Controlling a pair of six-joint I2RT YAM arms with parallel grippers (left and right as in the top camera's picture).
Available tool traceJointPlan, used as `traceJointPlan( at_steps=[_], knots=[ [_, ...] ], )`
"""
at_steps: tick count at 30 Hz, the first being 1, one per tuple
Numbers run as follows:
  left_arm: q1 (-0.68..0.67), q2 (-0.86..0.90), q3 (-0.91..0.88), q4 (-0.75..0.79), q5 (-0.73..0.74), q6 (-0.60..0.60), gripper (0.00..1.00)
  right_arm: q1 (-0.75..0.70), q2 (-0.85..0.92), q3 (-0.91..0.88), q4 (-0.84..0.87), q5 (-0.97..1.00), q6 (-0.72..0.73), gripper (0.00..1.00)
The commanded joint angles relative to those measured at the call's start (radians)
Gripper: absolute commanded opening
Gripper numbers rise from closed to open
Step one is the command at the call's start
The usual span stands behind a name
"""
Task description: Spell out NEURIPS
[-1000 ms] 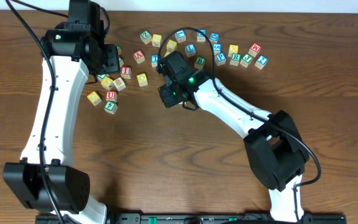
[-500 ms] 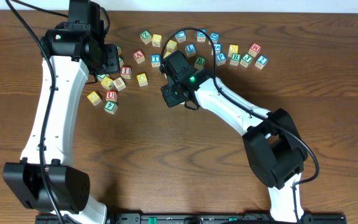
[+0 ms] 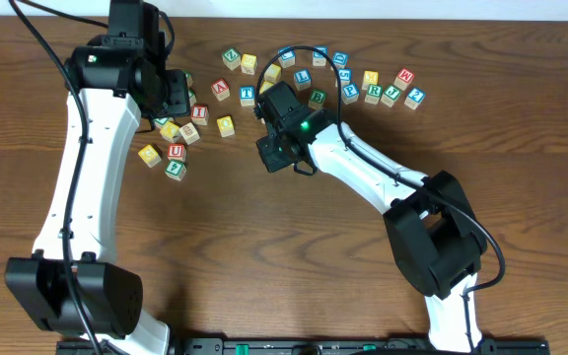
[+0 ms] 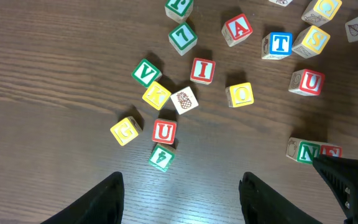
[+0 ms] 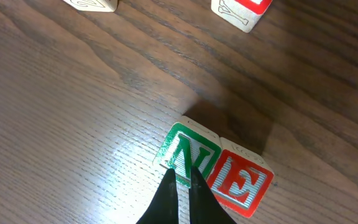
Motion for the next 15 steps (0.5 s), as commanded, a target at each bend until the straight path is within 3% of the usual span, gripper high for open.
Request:
traceJointPlan(
  at_steps=[1,15],
  knots=[
    [0.005,-0.011,0.015,-0.003,-0.012,0.006,0.59,0.005,0.009,-0.003,0.002,0.008,0.013,0.03],
    [0.005,-0.011,0.015,-0.006,-0.012,0.006,0.59,0.005,0.035,-0.003,0.007,0.008,0.027,0.05]
  ],
)
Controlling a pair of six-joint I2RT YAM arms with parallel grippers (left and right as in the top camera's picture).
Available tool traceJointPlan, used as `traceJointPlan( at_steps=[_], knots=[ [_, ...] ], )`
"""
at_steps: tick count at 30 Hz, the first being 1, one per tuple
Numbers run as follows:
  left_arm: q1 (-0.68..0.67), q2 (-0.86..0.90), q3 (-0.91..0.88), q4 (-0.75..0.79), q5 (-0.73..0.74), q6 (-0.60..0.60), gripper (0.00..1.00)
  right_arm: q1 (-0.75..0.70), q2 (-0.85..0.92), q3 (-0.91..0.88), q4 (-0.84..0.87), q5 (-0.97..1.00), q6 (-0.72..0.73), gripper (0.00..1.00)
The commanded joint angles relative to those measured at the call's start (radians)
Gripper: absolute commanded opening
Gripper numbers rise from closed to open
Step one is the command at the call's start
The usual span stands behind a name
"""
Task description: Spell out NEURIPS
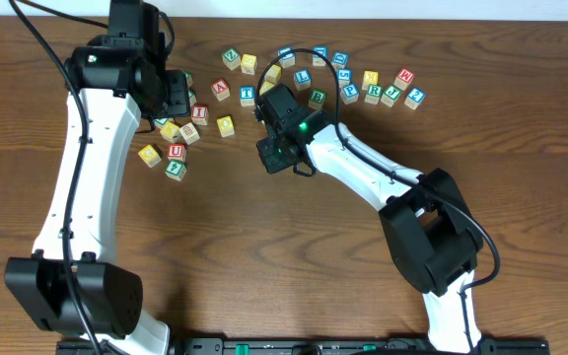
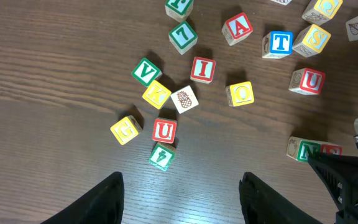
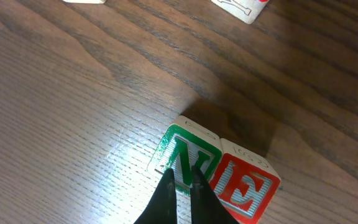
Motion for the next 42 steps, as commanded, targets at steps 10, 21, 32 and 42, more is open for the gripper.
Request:
traceJointPlan(
  at_steps=[10,21,32,42],
  knots=[
    [0.005,-0.011,0.015,-0.003,-0.012,0.006,0.59,0.004,0.018,-0.003,0.001,0.006,0.021,0.05],
    [0.005,-0.011,0.015,-0.003,-0.012,0.006,0.59,0.003,0.018,-0.003,-0.006,0.007,0.026,0.06],
    [0.005,-0.011,0.015,-0.003,-0.012,0.006,0.59,-0.009,0.018,-0.003,-0.015,0.005,0.047,0.05],
    [0.005,-0.011,0.015,-0.002,-0.012,0.006,0.59,-0.01,-0.019,0.038,-0.022,-0.008,0.033,0.06]
  ],
)
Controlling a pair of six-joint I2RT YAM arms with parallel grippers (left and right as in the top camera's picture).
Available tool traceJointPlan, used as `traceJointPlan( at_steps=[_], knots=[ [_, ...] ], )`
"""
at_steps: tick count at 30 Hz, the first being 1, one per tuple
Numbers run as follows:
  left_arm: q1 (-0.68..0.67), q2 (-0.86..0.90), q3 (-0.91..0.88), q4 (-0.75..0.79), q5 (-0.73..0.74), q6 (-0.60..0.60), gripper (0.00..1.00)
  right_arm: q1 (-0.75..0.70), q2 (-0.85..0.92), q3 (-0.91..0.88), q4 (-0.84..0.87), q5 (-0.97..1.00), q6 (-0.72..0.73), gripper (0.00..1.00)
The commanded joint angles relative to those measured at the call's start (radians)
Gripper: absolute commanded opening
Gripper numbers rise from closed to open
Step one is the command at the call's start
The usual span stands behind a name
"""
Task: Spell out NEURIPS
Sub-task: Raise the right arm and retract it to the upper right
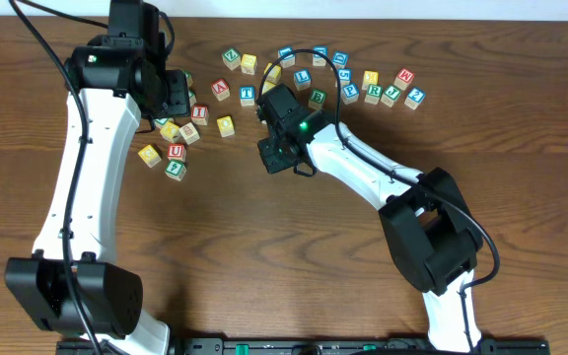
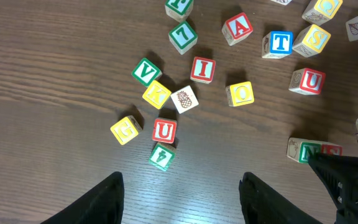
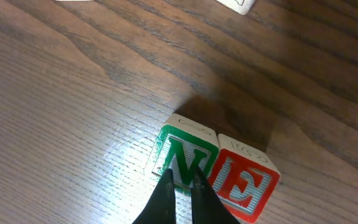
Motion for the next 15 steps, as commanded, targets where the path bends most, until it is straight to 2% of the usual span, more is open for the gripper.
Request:
traceJointPlan(
  at_steps=[1,15],
  knots=[
    [0.005,-0.011,0.015,-0.002,-0.012,0.006,0.59,-0.006,-0.035,0.043,-0.011,-0.006,-0.002,0.07],
    [0.005,-0.011,0.015,-0.003,-0.012,0.006,0.59,-0.148,-0.259,0.141,-0.209,-0.006,-0.002,0.24]
  ],
)
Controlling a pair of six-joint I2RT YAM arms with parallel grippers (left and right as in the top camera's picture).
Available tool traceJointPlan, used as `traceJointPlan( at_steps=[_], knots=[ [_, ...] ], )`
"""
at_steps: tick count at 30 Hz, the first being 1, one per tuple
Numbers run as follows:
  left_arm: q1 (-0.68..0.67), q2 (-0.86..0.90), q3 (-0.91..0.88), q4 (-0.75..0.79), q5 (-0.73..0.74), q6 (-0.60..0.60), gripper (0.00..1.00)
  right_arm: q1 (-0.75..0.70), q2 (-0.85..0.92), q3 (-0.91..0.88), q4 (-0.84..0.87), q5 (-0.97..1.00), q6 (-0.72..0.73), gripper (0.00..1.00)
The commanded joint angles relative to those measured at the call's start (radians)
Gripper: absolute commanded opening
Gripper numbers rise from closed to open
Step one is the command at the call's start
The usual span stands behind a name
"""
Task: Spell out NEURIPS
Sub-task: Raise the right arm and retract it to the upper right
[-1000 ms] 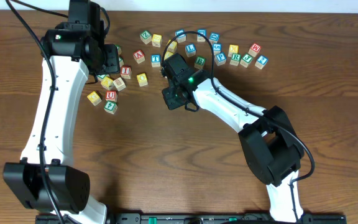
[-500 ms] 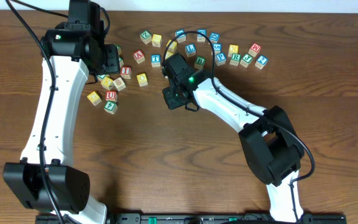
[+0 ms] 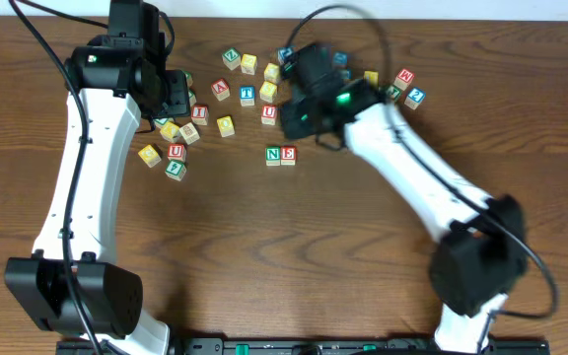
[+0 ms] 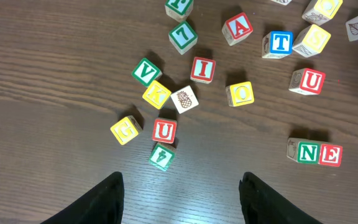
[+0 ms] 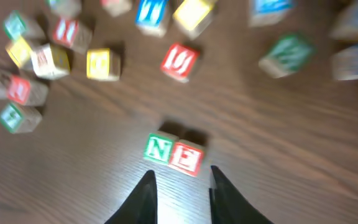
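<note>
A green N block (image 3: 273, 154) and a red E block (image 3: 288, 154) lie touching, side by side, on the wooden table (image 3: 264, 256). They also show as N (image 4: 307, 151) and E (image 4: 330, 154), and as N (image 5: 158, 149) and E (image 5: 186, 155). My right gripper (image 5: 180, 186) is open, raised above and just in front of the pair, blurred by motion. A red U (image 5: 179, 61) lies beyond them. My left gripper (image 4: 182, 199) hangs open and empty over bare wood near a second red U (image 4: 164, 130) and a red I (image 4: 202, 70).
Loose letter blocks lie scattered along the far side: a blue T (image 4: 280, 43), yellow S (image 4: 316, 38), red A (image 4: 237, 28), green V (image 4: 145, 72). More blocks (image 3: 407, 89) sit at the far right, partly behind the right arm.
My right gripper was shut with its tips on the N block; now it is open, higher and farther back toward the block cluster. N and E stay together on the table. The left arm is unmoved.
Through all three earlier moments my right gripper stayed shut, its tips pressed on the N block next to E, and the pair turned slightly straighter. Now the gripper is off them and open. The left gripper has hung open throughout.
</note>
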Motion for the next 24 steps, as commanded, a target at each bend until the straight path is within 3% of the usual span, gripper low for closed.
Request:
traceJointPlan(
  at_steps=[1,5,13,24],
  knots=[
    [0.005,-0.011,0.015,-0.003,-0.012,0.006,0.59,-0.054,-0.064,0.021,-0.055,0.005,-0.001,0.26],
    [0.005,-0.011,0.015,-0.003,-0.012,0.006,0.59,-0.096,-0.093,0.021,-0.147,0.005,-0.002,0.4],
    [0.005,-0.011,0.015,-0.002,-0.012,0.006,0.59,-0.114,-0.096,0.021,-0.219,0.005,-0.002,0.98],
    [0.005,-0.011,0.015,0.037,-0.002,-0.04,0.59,-0.115,-0.095,0.02,-0.14,0.013,-0.002,0.99]
  ],
)
